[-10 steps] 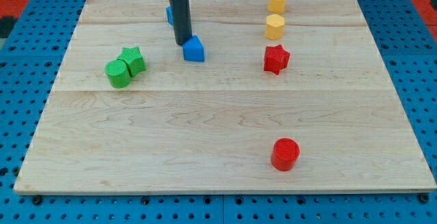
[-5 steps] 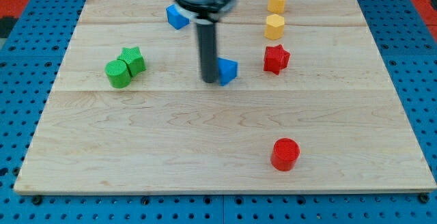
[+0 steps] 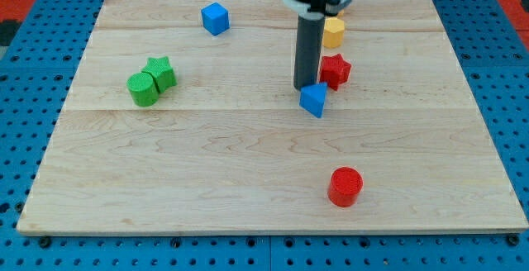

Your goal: Separate blue triangle from the blue cube

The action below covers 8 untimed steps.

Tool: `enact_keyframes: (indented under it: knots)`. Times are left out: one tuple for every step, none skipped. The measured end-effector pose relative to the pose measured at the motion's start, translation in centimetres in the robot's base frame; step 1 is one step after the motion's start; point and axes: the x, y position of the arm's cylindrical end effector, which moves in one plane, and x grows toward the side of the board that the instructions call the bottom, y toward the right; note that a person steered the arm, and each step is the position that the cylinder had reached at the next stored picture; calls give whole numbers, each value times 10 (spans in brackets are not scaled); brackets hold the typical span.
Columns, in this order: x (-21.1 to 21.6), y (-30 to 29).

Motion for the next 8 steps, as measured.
enact_keyframes:
  knots:
    - [3,20]
    - [29,-8]
    - [38,13]
    - [71,-21]
    - [95,3]
    - [95,55]
    - [95,45]
    - [87,36]
